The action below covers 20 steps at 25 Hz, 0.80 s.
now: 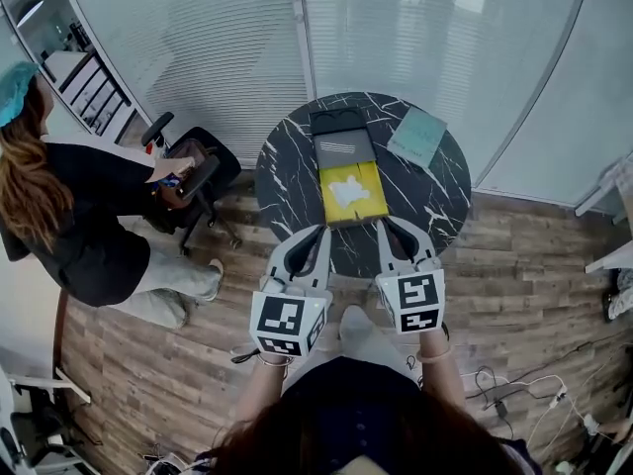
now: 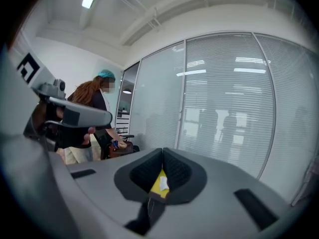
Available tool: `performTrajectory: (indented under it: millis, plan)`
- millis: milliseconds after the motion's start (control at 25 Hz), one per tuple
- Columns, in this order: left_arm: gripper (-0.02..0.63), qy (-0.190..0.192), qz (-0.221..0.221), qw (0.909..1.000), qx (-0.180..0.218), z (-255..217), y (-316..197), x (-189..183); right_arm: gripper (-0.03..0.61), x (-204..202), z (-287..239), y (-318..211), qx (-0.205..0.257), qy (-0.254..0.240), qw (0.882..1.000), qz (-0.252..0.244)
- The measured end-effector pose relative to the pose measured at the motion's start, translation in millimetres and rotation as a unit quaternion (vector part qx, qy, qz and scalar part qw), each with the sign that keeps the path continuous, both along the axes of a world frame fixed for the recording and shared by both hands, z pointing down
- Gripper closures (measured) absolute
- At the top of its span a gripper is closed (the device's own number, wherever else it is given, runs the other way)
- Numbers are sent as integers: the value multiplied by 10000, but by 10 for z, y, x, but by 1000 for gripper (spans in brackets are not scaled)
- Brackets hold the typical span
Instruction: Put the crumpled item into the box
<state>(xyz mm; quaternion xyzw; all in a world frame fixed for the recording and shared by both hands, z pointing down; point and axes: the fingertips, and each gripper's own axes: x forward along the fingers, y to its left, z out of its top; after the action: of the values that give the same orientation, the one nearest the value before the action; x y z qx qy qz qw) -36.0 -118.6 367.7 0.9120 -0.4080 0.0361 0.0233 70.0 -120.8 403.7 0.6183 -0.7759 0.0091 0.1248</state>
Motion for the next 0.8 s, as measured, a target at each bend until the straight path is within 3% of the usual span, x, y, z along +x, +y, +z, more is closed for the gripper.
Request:
performTrajectory:
  millis: [360, 800]
  plan:
    - [584, 72, 48, 9999, 108, -72, 320, -109, 552, -114, -198, 360, 286, 85, 9995, 45]
    - [584, 94, 144, 9995, 251, -149, 711, -234, 552, -271, -429, 829, 597, -191, 9980, 126]
